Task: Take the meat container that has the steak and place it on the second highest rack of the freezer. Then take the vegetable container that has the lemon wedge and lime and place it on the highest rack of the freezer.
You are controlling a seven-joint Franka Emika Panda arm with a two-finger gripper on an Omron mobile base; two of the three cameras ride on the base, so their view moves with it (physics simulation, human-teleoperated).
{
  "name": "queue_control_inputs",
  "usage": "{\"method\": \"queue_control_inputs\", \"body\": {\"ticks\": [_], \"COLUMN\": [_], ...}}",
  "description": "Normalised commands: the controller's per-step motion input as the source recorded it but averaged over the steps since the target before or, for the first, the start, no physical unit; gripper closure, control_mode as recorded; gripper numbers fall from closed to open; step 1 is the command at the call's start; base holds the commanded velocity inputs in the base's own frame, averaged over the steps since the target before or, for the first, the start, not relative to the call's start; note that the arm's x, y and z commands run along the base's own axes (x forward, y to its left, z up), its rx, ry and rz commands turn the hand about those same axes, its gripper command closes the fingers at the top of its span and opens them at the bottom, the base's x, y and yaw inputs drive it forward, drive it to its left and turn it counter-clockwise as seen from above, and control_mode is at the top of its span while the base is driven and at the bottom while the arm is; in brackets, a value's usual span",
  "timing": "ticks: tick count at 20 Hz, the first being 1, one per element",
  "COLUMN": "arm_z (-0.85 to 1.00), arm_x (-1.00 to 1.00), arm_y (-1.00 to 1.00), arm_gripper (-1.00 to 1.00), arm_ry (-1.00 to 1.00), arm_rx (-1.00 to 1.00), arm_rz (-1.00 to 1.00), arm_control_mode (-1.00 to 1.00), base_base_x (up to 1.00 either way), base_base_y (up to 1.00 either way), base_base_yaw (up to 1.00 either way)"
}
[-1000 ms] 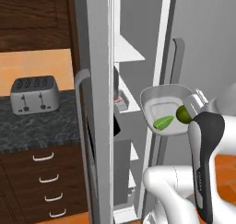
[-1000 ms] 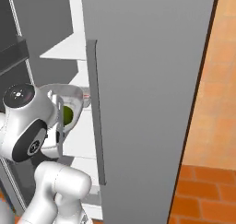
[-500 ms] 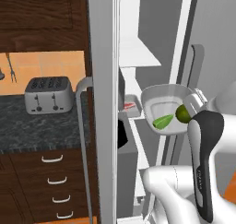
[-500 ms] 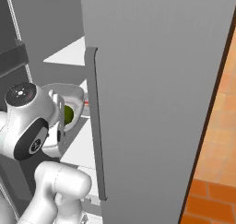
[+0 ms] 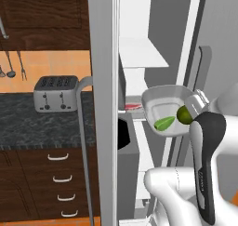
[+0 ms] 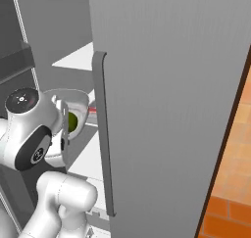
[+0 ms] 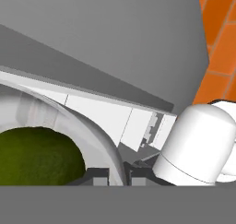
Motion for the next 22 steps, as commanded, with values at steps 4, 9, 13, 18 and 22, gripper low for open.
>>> {"method": "queue_control_inputs", "body": {"ticks": [4,9,13,18,22], "arm_z": [0.59,0.85,0.3,0.21,0.23], "arm_x": [0.02,0.42,0.86,0.86,0.64], "arm_y": [0.0,0.0,0.0,0.0,0.1], "arm_gripper": [1.0,1.0,1.0,1.0,1.0], "arm_ry": [-0.06,-0.02,0.0,0.0,0.0], "arm_rx": [0.01,0.0,0.0,0.0,0.0], "arm_rz": [0.01,0.0,-0.01,-0.04,-0.02], "arm_control_mode": [-1.0,-1.0,-1.0,-1.0,-1.0], "base_base_x": [0.07,0.0,0.0,0.0,0.0], "base_base_y": [0.03,0.0,0.0,0.0,0.0], "base_base_yaw": [0.01,0.0,0.0,0.0,0.0]}}
